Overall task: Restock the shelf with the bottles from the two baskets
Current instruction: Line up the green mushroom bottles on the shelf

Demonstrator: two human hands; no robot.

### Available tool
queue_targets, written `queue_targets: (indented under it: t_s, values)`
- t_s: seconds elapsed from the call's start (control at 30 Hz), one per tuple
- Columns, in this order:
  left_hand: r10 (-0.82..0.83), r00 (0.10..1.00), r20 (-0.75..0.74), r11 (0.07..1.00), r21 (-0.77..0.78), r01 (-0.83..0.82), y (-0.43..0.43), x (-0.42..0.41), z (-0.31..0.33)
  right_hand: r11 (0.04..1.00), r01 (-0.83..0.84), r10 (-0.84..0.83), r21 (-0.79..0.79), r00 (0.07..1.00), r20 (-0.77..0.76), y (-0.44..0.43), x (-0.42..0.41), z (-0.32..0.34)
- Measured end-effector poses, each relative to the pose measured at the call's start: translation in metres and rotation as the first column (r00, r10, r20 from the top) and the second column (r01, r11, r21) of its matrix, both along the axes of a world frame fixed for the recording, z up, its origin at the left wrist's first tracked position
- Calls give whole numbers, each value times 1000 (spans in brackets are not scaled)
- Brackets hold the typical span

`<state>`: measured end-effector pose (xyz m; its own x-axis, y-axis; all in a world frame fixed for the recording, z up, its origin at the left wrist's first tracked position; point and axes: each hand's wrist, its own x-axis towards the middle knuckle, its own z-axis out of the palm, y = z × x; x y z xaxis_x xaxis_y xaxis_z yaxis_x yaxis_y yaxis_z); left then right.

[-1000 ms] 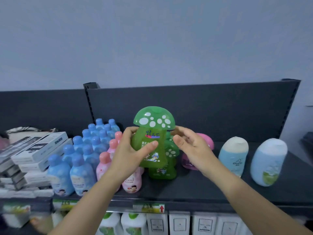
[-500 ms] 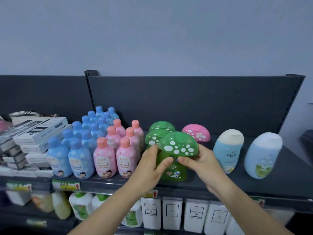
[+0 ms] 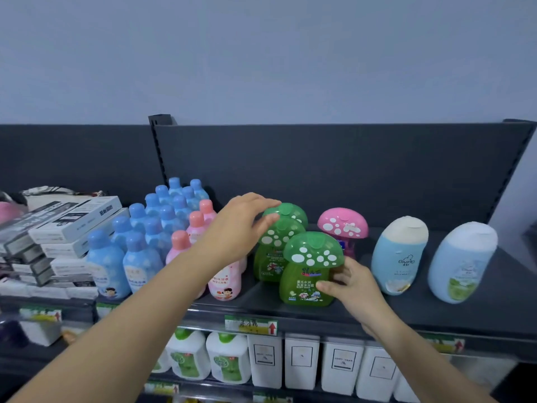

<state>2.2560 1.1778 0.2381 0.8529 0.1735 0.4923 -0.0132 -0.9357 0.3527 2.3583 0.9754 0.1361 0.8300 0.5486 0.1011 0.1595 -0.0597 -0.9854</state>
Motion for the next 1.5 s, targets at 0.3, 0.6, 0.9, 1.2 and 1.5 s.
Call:
queue_targets:
  t_s: [0.3, 0.6, 0.9, 1.2, 1.5]
  values:
    - [-52, 974, -221, 997, 45, 63, 6, 17, -6, 988, 47, -30, -148, 993, 115, 8, -8, -13]
    - [-27, 940, -339, 997, 65, 52, 17, 21, -5, 990, 55, -28, -133, 980, 197, 41, -27, -12]
    - [-114, 915, -387, 971, 151, 185, 20, 14, -2, 988, 67, -33, -141, 973, 230, 51, -33, -12]
    - [-98, 917, -387, 965, 187, 182, 18, 12, -2, 979, 56, -7, -196, 970, 244, 46, -31, -10]
    - [-54, 945, -322, 955, 260, 143, 16, -4, -4, 983, 85, -41, -163, 967, 252, 31, -29, -9]
